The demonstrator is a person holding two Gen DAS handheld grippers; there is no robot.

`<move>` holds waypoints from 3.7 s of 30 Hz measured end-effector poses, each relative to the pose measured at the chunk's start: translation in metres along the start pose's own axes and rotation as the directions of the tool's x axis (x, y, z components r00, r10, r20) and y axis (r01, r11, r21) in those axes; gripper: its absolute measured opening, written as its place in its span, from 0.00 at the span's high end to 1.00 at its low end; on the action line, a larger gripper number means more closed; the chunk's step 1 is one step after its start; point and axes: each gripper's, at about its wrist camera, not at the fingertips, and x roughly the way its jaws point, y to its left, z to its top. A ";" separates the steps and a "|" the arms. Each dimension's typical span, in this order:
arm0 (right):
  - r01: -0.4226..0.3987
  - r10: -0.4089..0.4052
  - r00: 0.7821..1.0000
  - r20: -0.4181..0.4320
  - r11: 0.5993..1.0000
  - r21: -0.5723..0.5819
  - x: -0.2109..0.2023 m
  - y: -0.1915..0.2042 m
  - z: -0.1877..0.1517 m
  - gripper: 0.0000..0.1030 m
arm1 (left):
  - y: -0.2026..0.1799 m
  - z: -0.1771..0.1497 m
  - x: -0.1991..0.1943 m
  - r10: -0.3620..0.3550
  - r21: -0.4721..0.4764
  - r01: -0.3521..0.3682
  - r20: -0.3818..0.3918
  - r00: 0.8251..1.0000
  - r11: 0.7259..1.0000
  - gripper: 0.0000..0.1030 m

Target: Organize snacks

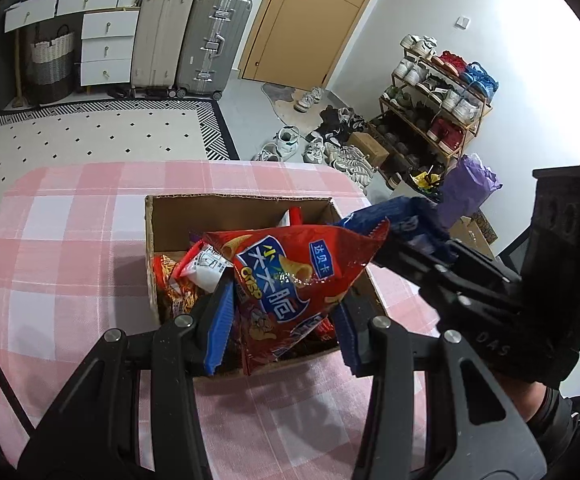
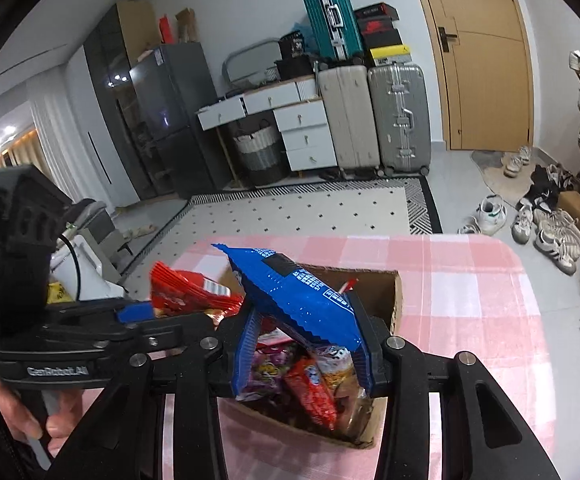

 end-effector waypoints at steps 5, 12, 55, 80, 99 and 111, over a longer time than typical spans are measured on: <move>0.002 -0.002 1.000 -0.020 1.000 0.010 0.020 -0.011 -0.005 0.60 | 0.007 0.002 0.020 -0.014 -0.003 0.014 -0.016 1.000 1.000 0.59; -0.011 0.011 1.000 0.010 1.000 0.000 0.030 -0.019 -0.009 0.30 | 0.024 0.003 0.034 -0.034 -0.048 0.033 -0.030 0.999 0.998 0.39; 0.182 -0.136 0.935 0.328 0.977 -0.114 -0.170 0.046 -0.151 0.04 | -0.041 -0.146 -0.137 0.163 0.112 -0.220 0.381 0.910 0.969 0.01; 0.256 -0.220 0.929 0.298 0.963 -0.086 -0.155 0.035 -0.214 0.02 | -0.003 -0.218 -0.082 0.234 0.092 -0.288 0.381 0.895 0.953 0.01; 0.273 -0.222 0.910 0.350 0.957 -0.102 -0.133 0.024 -0.233 0.01 | 0.004 -0.233 -0.059 0.256 0.105 -0.327 0.421 0.870 0.939 0.01; 0.275 -0.225 0.910 0.348 0.956 -0.101 -0.133 0.022 -0.234 0.01 | 0.004 -0.233 -0.059 0.267 0.093 -0.338 0.438 0.859 0.936 0.01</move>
